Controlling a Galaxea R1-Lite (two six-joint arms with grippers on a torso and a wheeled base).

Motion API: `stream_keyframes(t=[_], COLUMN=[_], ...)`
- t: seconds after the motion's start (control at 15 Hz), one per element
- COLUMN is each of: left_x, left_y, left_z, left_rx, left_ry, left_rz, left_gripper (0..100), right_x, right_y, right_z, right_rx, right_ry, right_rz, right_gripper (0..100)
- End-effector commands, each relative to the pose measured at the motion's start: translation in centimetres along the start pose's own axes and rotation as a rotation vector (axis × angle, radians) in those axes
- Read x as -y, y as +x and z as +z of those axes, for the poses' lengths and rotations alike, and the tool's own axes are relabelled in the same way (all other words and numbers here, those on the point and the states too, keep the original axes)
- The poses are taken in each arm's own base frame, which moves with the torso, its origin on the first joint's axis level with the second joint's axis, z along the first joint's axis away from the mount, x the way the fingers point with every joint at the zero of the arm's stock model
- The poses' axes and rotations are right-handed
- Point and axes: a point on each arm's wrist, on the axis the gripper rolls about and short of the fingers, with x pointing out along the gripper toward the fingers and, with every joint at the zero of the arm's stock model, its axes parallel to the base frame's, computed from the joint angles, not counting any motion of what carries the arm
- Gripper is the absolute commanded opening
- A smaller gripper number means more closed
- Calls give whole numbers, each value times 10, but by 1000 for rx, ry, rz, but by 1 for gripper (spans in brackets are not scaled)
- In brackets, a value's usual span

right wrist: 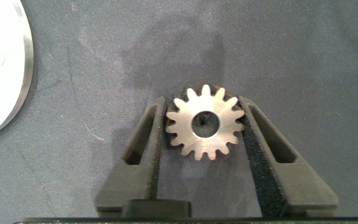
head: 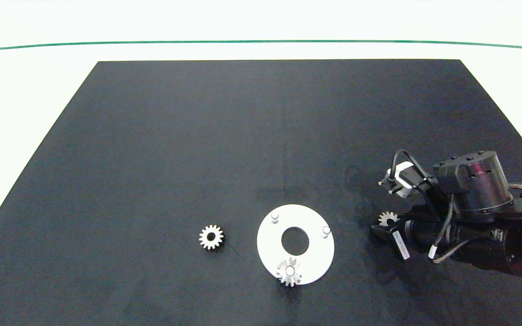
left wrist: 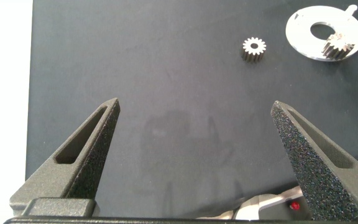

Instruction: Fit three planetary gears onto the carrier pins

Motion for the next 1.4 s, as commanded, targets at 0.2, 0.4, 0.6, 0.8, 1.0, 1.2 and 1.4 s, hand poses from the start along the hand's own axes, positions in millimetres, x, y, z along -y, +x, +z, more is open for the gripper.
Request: stream_keyframes(t=[0.2, 0.4, 0.6, 0.8, 1.0, 1.2, 1.4], left_x=[0, 0, 0, 0, 0, 0, 0], left_y=[0, -1, -1, -1, -1, -1, 0], left_z=[0, 1, 2, 2, 2, 2, 1], left_rx=[0, 4, 5, 6, 4, 1, -3], left_ry=[1, 2, 2, 2, 2, 1, 1], left_rz=[1, 2, 0, 2, 2, 1, 0], left_gripper=[100, 100, 100, 100, 100, 100, 100], right_x=[0, 0, 0, 0, 0, 0, -10], right_y=[0, 0, -1, -1, 0, -7, -43], right_z=[0, -1, -1, -1, -1, 1, 25], right_rx=[-1, -2, -4, -4, -5, 16, 102], right_ry=[-1, -1, -3, -3, -4, -5, -39], right_rz=[-1, -1, -2, -2, 0, 2, 52], right_gripper=[34, 28, 22, 16, 10, 4, 4])
